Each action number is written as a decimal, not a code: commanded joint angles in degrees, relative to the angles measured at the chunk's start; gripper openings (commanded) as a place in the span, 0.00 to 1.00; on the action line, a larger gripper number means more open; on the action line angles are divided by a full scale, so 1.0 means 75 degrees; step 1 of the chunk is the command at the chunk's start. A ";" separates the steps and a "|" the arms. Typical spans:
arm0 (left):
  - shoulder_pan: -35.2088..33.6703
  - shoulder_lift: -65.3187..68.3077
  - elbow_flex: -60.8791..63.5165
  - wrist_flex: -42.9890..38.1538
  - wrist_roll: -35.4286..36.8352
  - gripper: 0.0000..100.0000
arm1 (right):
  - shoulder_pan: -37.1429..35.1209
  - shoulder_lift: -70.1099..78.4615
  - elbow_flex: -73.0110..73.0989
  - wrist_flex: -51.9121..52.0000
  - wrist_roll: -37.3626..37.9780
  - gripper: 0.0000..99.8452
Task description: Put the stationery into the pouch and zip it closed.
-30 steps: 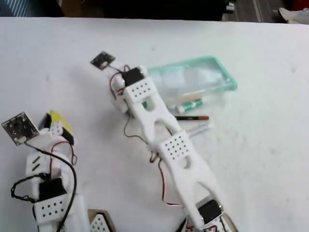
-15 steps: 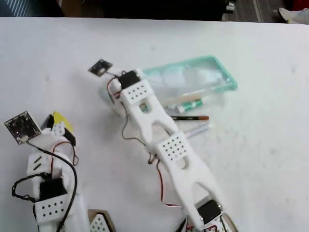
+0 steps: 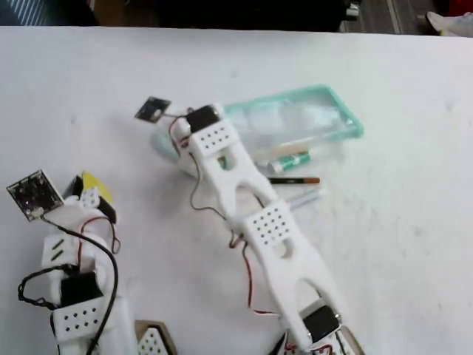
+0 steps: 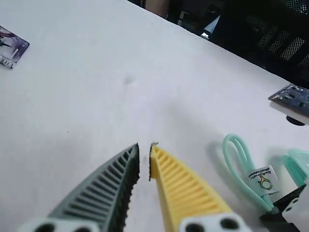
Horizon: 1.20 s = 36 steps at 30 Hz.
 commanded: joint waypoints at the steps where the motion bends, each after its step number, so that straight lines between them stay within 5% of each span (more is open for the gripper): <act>1: 0.0076 -0.0158 -0.0234 0.0023 0.0000 0.08 | -0.0076 -0.0299 0.0105 0.0217 0.0363 0.05; 14: 0.0088 -0.0158 -0.0234 0.0012 0.0000 0.08 | 0.0111 -0.0967 0.0012 0.0182 0.0445 0.02; 25: 0.0088 -0.0158 -0.0234 0.0023 -0.0012 0.08 | 0.0674 -0.2936 0.0012 -0.0369 -0.0844 0.02; 36: 0.0205 -0.0158 -0.0328 0.0035 -0.0527 0.08 | 0.1037 -0.5140 0.0012 -0.0803 -0.0832 0.02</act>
